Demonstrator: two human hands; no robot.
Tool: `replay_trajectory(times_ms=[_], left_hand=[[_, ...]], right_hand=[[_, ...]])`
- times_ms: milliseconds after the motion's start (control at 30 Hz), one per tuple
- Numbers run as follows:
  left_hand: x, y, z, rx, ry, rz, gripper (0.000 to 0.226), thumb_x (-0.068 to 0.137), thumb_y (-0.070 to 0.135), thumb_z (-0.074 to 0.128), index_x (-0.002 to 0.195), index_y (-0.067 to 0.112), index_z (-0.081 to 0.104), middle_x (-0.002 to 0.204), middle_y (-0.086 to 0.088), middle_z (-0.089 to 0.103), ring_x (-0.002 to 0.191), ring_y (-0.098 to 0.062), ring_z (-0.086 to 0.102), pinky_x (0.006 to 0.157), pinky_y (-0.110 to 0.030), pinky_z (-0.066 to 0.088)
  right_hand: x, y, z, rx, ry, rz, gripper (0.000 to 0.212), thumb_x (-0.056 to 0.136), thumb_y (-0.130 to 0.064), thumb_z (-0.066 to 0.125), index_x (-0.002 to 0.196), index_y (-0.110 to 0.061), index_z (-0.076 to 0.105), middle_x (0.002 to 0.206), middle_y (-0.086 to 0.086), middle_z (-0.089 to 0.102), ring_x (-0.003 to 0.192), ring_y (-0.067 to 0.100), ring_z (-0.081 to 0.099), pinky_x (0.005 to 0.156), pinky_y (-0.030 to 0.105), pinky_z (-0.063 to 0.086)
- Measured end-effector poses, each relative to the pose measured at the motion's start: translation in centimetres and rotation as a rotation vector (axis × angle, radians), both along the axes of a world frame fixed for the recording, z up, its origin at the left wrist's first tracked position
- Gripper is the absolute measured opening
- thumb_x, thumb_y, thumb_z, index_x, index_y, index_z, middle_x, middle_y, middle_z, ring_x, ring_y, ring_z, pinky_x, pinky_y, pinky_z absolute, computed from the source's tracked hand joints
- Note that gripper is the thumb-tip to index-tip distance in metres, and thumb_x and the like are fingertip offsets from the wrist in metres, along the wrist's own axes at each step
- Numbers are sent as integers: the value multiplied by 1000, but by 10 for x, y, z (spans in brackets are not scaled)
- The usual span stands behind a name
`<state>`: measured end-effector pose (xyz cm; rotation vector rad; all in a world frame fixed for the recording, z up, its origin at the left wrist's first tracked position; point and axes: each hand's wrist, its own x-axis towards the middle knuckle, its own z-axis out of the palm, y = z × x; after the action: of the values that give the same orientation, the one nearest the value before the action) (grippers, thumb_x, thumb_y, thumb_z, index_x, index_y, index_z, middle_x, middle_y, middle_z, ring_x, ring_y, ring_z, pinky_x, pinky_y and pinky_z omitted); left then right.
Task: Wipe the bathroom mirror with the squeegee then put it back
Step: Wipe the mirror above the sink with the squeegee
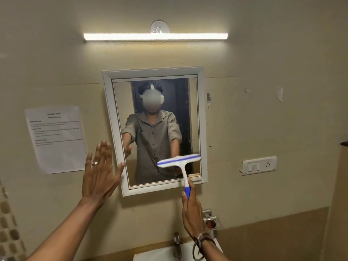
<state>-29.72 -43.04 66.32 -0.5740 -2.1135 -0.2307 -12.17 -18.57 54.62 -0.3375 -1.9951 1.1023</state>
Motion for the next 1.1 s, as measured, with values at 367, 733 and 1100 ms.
replay_trajectory(times_ms=[367, 733, 1100], left_hand=[[0, -5, -5, 16, -32, 14, 89, 104, 63, 27, 170, 7, 7, 180, -13, 11, 166, -29, 17, 133, -51, 11], [5, 7, -8, 0, -23, 11, 87, 105, 60, 27, 169, 5, 8, 179, -15, 13, 165, -31, 18, 132, -52, 12], [7, 7, -6, -17, -51, 25, 87, 105, 62, 23, 170, 7, 7, 180, -12, 6, 167, -28, 10, 134, -51, 10]], right_hand=[[14, 3, -41, -44, -83, -18, 52, 102, -35, 39, 149, -38, 17, 66, -8, 49, 55, 12, 58, 53, 25, 55], [-1, -12, -23, -11, 35, -99, 58, 95, -49, 29, 150, -34, 17, 90, -5, 52, 63, 5, 52, 60, 20, 49], [1, -42, -36, -48, 11, -30, 56, 94, -50, 26, 149, -40, 15, 79, -6, 49, 60, 4, 49, 55, 18, 42]])
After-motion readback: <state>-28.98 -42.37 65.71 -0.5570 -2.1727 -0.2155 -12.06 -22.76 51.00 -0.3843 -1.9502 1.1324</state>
